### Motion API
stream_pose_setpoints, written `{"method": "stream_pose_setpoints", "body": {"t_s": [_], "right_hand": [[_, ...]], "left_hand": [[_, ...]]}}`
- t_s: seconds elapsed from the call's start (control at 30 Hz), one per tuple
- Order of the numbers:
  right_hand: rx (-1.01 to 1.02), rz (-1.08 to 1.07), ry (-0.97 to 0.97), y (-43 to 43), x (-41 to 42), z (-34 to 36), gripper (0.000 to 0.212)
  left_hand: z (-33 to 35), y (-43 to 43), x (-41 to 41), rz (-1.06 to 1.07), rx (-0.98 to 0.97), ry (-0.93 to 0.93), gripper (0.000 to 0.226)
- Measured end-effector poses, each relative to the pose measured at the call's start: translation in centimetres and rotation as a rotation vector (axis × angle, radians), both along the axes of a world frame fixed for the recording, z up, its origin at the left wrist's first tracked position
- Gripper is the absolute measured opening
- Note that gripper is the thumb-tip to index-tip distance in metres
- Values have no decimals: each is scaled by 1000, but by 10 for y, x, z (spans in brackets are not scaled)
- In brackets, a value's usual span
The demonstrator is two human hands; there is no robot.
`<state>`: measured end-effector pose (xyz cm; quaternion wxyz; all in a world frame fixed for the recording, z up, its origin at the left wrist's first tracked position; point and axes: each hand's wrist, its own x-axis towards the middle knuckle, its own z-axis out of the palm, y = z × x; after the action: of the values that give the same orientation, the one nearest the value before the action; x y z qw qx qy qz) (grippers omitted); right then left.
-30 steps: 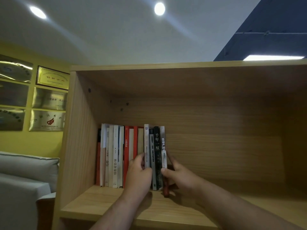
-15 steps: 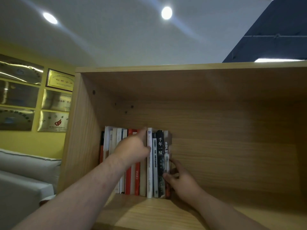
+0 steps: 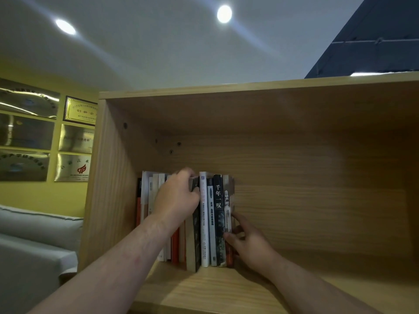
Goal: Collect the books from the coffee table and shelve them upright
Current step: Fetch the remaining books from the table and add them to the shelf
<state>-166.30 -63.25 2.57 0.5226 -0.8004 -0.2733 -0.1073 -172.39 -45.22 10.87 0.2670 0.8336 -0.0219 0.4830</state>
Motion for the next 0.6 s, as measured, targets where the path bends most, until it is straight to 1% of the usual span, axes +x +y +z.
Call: {"method": "stream_pose_setpoints", "body": {"t_s": [0.17, 0.23, 0.3, 0.37, 0.4, 0.47, 0.5, 0.53, 0.6], "right_hand": [[2, 1, -6, 1, 2, -2, 59], [9, 9, -2, 1, 1, -1, 57], [14, 1, 0, 1, 2, -1, 58], [12, -14, -2, 2, 1, -1, 59], [6, -20, -5, 1, 2, -2, 60], [-9, -27, -6, 0, 5, -3, 59], [-2, -21, -4, -2, 4, -2, 56], [8, -8, 4, -4, 3, -1, 55], [19, 1, 5, -6, 2, 0, 52]], "left_hand": [[-9, 7, -10, -7, -20, -81, 38], [-20, 5, -15, -82, -165, -81, 39], [-39, -1, -18, -200, -390, 32, 33], [-63, -5, -17, -276, -481, 160, 28], [-72, -4, -17, -298, -507, 169, 22], [-79, 2, -23, -325, -563, 115, 7], [-79, 6, -28, -332, -577, 87, 3], [-78, 11, -35, -341, -597, 57, 8], [-78, 23, -49, -385, -698, -1, 17]]}}
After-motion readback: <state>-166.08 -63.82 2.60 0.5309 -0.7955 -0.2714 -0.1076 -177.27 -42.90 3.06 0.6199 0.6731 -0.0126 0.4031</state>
